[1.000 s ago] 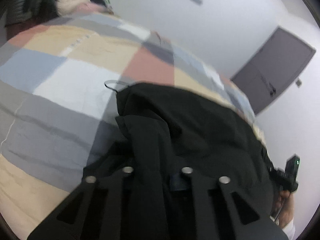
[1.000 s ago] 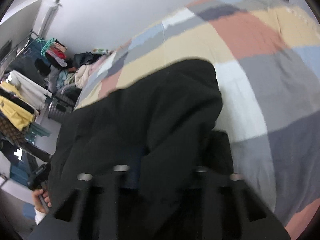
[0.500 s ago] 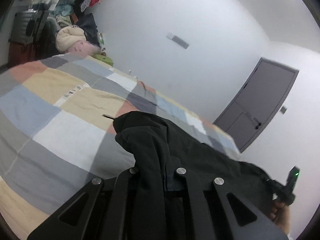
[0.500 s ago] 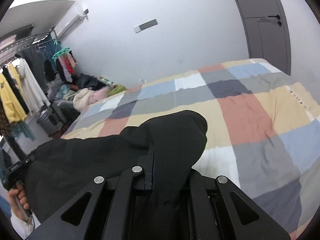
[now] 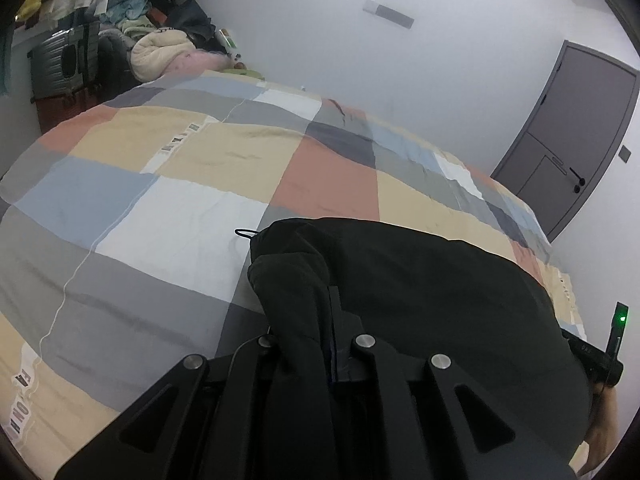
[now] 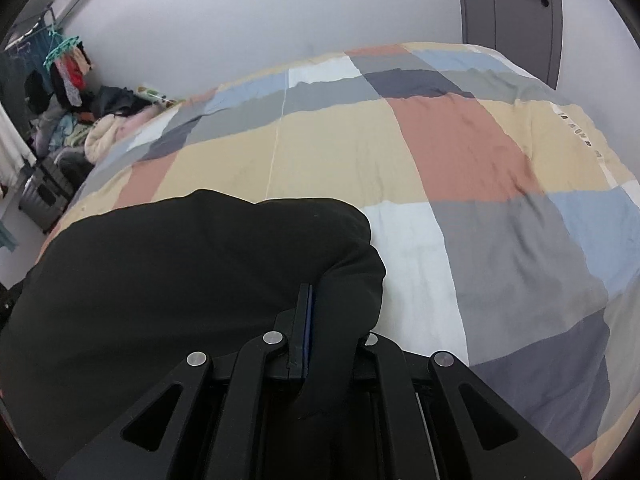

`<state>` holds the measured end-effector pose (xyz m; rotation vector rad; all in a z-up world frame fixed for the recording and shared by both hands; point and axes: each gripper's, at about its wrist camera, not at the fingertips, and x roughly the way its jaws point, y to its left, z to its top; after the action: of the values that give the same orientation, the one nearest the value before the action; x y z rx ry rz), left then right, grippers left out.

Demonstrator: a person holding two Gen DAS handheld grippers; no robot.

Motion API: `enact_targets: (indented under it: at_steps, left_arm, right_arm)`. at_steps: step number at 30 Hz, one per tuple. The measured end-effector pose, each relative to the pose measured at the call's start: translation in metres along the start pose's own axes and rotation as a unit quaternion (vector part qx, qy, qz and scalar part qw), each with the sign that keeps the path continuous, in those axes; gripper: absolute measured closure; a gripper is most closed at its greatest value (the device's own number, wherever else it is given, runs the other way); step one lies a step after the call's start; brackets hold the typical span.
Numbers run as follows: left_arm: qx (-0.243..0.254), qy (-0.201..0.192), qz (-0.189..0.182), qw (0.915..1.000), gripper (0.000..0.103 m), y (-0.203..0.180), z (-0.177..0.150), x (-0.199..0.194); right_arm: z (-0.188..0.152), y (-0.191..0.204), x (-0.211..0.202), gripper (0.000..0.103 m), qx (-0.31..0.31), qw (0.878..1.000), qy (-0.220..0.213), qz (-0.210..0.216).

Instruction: Fold large clothes

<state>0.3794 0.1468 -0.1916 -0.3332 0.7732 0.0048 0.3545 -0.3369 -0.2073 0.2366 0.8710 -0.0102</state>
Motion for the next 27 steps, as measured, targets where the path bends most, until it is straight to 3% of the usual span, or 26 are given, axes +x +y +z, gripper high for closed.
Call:
enact_targets:
  at_steps: [5, 8, 9, 10, 12, 14, 21, 23, 27]
  left_arm:
    - [0.007, 0.017, 0.01, 0.9998, 0.09, -0.001, -0.002, -0.009]
    - [0.009, 0.021, 0.015, 0.9996, 0.087, -0.004, -0.003, -0.02]
    - [0.008, 0.023, 0.019, 0.9995, 0.085, -0.005, -0.004, -0.024]
    - [0.008, 0.023, 0.022, 0.9995, 0.074, -0.006, -0.004, -0.029]
    - [0.013, 0.016, 0.03, 0.9993, 0.037, -0.009, -0.005, -0.041]
    - [0.02, -0.007, 0.045, 0.9987, 0.025, -0.013, -0.005, -0.059]
    - [0.047, -0.04, 0.028, 0.9977, 0.024, -0.04, 0.007, -0.131]
    - [0.061, -0.058, 0.02, 0.9963, 0.023, -0.054, 0.012, -0.159]
    - [0.087, -0.084, 0.012, 0.9926, 0.023, -0.084, 0.017, -0.211]
  right_arm:
    - [-0.004, 0.002, -0.018, 0.094, 0.006, 1.0, -0.004, 0.005]
    - [-0.008, 0.004, -0.032, 0.067, 0.008, 1.0, -0.003, 0.013]
    - [-0.01, 0.006, -0.038, 0.05, 0.008, 1.0, -0.004, 0.017]
    - [-0.013, 0.007, -0.046, 0.038, 0.006, 1.0, -0.007, 0.018]
    - [-0.016, 0.009, -0.059, 0.026, 0.005, 1.0, -0.016, 0.016]
    - [-0.016, 0.011, -0.076, 0.023, 0.006, 0.999, -0.029, 0.012]
    - [-0.005, 0.011, -0.138, 0.009, 0.017, 0.997, -0.075, 0.01]
    - [0.0, 0.013, -0.164, 0.0, 0.022, 0.995, -0.096, 0.013]
    - [0.01, 0.025, -0.222, 0.0, 0.02, 0.99, -0.141, 0.019]
